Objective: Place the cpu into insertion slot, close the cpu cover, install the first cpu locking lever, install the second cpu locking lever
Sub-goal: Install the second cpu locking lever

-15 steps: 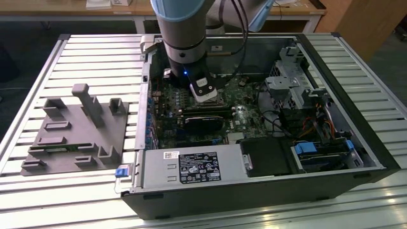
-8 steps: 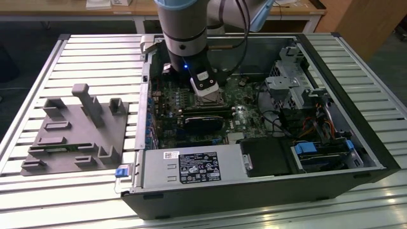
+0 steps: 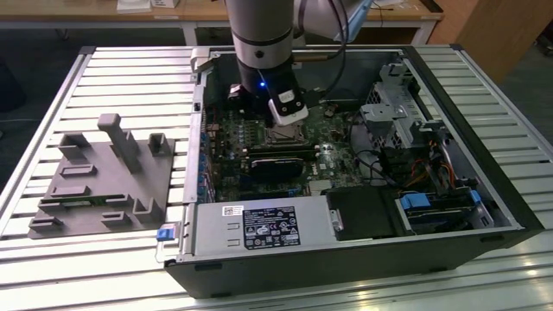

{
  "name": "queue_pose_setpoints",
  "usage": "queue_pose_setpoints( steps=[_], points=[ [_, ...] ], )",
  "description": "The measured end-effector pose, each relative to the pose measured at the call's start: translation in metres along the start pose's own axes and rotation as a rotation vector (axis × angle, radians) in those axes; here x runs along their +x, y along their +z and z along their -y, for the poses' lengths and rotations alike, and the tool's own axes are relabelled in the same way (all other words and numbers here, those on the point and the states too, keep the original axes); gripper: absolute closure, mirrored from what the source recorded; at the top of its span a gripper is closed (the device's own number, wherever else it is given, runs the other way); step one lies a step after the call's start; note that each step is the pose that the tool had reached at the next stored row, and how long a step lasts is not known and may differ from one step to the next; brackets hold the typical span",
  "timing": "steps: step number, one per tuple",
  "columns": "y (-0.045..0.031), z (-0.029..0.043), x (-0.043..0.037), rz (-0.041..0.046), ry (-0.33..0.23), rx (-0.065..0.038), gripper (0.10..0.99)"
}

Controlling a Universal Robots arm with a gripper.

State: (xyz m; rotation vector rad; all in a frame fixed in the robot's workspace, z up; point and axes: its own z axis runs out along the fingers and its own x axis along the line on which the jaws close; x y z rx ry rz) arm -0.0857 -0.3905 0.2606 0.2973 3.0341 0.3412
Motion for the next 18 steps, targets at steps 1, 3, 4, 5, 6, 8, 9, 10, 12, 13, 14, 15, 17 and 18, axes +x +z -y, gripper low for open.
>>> queue_pose_setpoints(
  steps=[1,3,4,5,6,8,9,10,12,13,14,15,17,18],
  points=[
    [0.0002,-0.0004,-0.0020,0.0001,0.001,0.002,0.980],
    [0.0005,-0.0010,-0.0056,0.0007,0.002,0.006,0.980],
    [0.0007,-0.0013,-0.0072,0.0011,0.003,0.007,0.980],
    [0.0009,-0.0016,-0.0087,0.0015,0.004,0.009,0.980],
    [0.0011,-0.0018,-0.0100,0.0018,0.005,0.010,0.980],
    [0.0019,-0.0017,-0.0112,0.0030,0.009,0.011,0.980],
    [0.0026,-0.0015,-0.0114,0.0037,0.012,0.012,0.980],
    [0.0037,-0.0013,-0.0116,0.0043,0.015,0.012,0.980],
    [0.0061,-0.0006,-0.0117,0.0058,0.021,0.012,0.980],
    [0.0068,-0.0004,-0.0118,0.0066,0.025,0.012,0.980],
    [0.0068,-0.0004,-0.0118,0.0066,0.026,0.013,0.980],
    [0.0068,-0.0004,-0.0118,0.0067,0.026,0.013,0.980],
    [0.0069,-0.0004,-0.0120,0.0066,0.026,0.013,0.980],
    [0.0072,-0.0007,-0.0133,0.0048,0.026,0.013,0.980]
  ],
)
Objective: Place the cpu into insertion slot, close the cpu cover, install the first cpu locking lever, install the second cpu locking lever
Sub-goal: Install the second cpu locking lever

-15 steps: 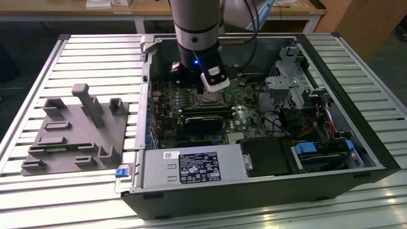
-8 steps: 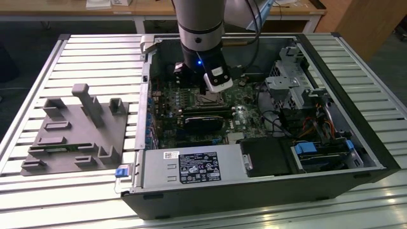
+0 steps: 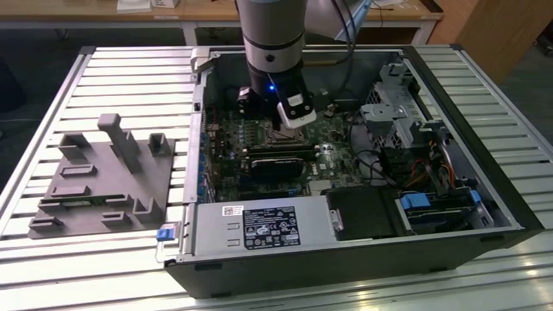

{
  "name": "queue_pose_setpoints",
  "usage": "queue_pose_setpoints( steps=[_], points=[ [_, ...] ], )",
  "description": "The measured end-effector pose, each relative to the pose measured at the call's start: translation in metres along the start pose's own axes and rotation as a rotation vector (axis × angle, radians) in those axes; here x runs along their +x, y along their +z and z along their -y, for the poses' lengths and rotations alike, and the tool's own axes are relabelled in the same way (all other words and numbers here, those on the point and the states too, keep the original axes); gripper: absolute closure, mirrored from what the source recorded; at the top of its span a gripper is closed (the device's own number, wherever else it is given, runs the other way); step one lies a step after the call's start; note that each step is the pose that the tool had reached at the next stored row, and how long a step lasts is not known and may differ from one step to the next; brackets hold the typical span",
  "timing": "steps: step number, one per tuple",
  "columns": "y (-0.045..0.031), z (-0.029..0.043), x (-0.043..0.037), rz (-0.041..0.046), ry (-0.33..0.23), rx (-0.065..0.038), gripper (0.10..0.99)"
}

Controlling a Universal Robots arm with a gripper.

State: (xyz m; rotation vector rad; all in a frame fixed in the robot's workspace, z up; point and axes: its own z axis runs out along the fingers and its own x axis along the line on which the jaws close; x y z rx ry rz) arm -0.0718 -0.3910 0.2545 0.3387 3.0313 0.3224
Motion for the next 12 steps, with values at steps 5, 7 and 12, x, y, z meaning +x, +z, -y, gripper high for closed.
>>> queue_pose_setpoints(
  steps=[5,7,12],
  points=[
    [0.0031,-0.0007,-0.0060,-0.0096,0.005,0.003,0.980],
    [0.0056,-0.0001,-0.0070,-0.0098,0.007,0.004,0.980],
    [0.0112,0.0013,-0.0099,-0.0097,0.012,0.004,0.980]
  ],
)
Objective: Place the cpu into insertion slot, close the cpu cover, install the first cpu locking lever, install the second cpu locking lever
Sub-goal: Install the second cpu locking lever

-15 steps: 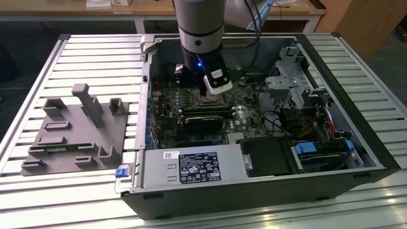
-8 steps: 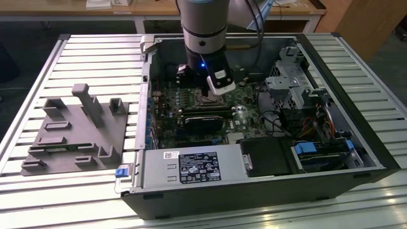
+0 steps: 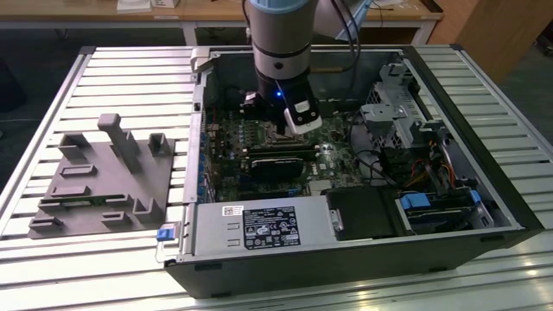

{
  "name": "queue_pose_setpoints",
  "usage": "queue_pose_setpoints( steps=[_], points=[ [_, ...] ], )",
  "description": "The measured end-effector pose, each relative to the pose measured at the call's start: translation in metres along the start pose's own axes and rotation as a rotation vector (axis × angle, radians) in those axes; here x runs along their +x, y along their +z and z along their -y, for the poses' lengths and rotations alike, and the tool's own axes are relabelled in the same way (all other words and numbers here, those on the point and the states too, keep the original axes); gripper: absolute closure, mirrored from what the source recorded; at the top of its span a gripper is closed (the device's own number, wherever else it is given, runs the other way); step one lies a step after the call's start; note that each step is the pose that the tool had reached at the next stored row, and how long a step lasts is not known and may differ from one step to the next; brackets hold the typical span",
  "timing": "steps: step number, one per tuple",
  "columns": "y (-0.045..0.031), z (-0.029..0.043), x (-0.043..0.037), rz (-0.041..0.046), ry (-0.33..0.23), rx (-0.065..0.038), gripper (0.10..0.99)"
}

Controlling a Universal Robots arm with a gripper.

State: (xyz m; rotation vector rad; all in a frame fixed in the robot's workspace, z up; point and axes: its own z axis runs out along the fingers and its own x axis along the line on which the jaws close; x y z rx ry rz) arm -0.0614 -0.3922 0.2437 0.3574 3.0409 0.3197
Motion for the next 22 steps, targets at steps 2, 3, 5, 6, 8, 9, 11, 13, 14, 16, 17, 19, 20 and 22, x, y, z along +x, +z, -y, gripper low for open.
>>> queue_pose_setpoints(
  steps=[2,3,5,6,8,9,11,13,14,16,17,19,20,22],
  points=[
    [0.0029,0.0006,-0.0001,0.0006,0.001,0.001,0.980],
    [0.0043,0.0009,0.0000,0.0008,0.002,0.002,0.980],
    [0.0070,0.0016,0.0000,0.0013,0.002,0.003,0.980],
    [0.0082,0.0020,0.0001,0.0014,0.003,0.004,0.980],
    [0.0105,0.0027,0.0003,0.0017,0.004,0.004,0.980],
    [0.0116,0.0031,0.0005,0.0019,0.004,0.004,0.980],
    [0.0131,0.0040,0.0014,0.0020,0.005,0.004,0.980],
    [0.0138,0.0049,0.0026,0.0020,0.005,0.004,0.980],
    [0.0142,0.0054,0.0032,0.0020,0.005,0.004,0.980],
    [0.0151,0.0066,0.0044,0.0020,0.005,0.004,0.980],
    [0.0158,0.0074,0.0050,0.0020,0.005,0.004,0.980],
    [0.0172,0.0089,0.0070,0.0020,0.005,0.004,0.980],
    [0.0180,0.0096,0.0081,0.0019,0.005,0.004,0.980],
    [0.0195,0.0108,0.0098,0.0019,0.005,0.004,0.980]
  ],
)
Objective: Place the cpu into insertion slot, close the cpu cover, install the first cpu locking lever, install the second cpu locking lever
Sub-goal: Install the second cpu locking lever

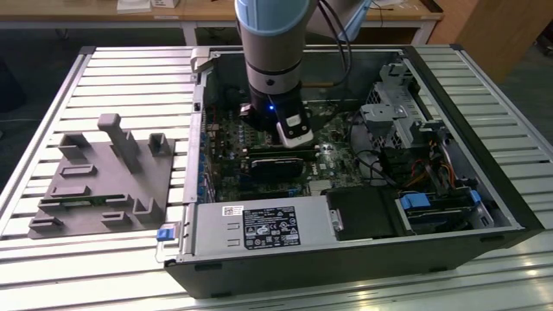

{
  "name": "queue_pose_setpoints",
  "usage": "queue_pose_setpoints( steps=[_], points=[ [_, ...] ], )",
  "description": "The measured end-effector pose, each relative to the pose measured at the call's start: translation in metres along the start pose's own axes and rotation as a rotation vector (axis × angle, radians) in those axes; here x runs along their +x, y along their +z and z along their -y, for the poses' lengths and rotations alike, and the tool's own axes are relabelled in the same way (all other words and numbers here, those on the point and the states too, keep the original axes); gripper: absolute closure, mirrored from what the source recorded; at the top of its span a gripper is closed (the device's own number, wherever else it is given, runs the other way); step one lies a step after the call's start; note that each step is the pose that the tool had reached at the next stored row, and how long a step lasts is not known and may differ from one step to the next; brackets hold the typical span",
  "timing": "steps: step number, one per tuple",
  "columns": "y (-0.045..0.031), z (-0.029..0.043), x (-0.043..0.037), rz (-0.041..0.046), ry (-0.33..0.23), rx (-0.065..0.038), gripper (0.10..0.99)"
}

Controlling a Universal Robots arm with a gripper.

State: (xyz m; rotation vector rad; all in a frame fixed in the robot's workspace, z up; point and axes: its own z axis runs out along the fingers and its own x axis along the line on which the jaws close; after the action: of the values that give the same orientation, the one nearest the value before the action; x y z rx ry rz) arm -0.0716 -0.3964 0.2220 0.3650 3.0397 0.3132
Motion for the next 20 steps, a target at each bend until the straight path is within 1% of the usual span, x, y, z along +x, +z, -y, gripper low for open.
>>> queue_pose_setpoints(
  steps=[5,9,11,14,16,20],
  points=[
    [0.0020,0.0047,-0.0002,0.0000,0.000,0.000,0.980],
    [0.0062,0.0066,0.0014,-0.0008,0.000,-0.003,0.980],
    [0.0078,0.0073,0.0025,-0.0023,0.001,-0.010,0.980],
    [0.0095,0.0081,0.0044,-0.0059,0.002,-0.025,0.980],
    [0.0101,0.0086,0.0060,-0.0077,0.003,-0.033,0.980],
    [0.0120,0.0099,0.0087,-0.0094,0.004,-0.041,0.980]
  ],
)
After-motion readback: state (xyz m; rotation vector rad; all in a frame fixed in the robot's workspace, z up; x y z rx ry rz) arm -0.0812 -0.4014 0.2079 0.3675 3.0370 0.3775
